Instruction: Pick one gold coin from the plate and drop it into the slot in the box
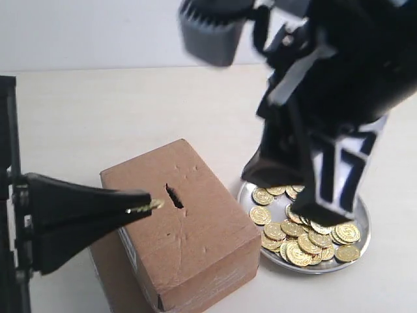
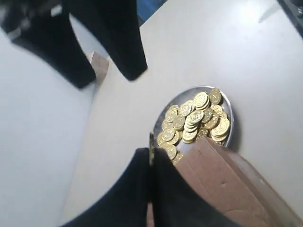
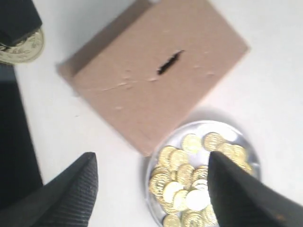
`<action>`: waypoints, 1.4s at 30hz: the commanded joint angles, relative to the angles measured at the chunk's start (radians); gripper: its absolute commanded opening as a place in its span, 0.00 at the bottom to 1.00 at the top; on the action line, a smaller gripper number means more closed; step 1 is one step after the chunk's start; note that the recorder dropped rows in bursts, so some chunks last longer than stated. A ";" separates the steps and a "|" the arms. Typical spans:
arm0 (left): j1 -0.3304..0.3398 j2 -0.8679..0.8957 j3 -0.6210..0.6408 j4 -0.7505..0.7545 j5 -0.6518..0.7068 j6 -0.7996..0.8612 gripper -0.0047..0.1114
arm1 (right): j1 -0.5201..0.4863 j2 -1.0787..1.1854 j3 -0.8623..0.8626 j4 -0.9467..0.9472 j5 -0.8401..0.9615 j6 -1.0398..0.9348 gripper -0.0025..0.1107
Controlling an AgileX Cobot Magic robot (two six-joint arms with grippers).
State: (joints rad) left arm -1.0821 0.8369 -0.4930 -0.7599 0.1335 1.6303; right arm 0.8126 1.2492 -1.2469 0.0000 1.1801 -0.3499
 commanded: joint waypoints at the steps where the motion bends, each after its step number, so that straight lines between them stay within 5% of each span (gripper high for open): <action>1: 0.036 0.087 -0.049 -0.014 -0.041 -0.328 0.04 | 0.002 -0.129 0.003 -0.150 -0.047 0.188 0.58; 7: 0.126 0.230 -0.170 -0.016 -0.003 -0.807 0.04 | 0.002 -0.220 0.003 -0.163 -0.044 0.303 0.57; 12: 0.217 0.307 -0.290 -0.003 0.196 -0.872 0.04 | 0.002 -0.238 0.008 -0.163 0.002 0.307 0.57; 16: 0.222 0.305 -0.315 0.057 0.293 -0.728 0.04 | 0.002 -0.238 0.036 -0.115 -0.049 0.250 0.57; 22: 0.222 0.235 -0.298 0.078 0.417 -0.377 0.04 | 0.002 -0.234 0.155 0.179 -0.200 -0.087 0.57; 35: 0.200 0.124 -0.249 -0.027 0.495 0.174 0.04 | 0.002 -0.223 0.253 0.270 -0.321 -0.286 0.56; 42: 0.155 0.124 -0.249 -0.056 0.466 0.218 0.04 | 0.002 -0.138 0.253 0.370 -0.323 -0.328 0.50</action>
State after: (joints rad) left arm -0.9184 0.9650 -0.7444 -0.7965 0.6245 1.8426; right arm 0.8126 1.0862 -1.0025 0.3387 0.8729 -0.6608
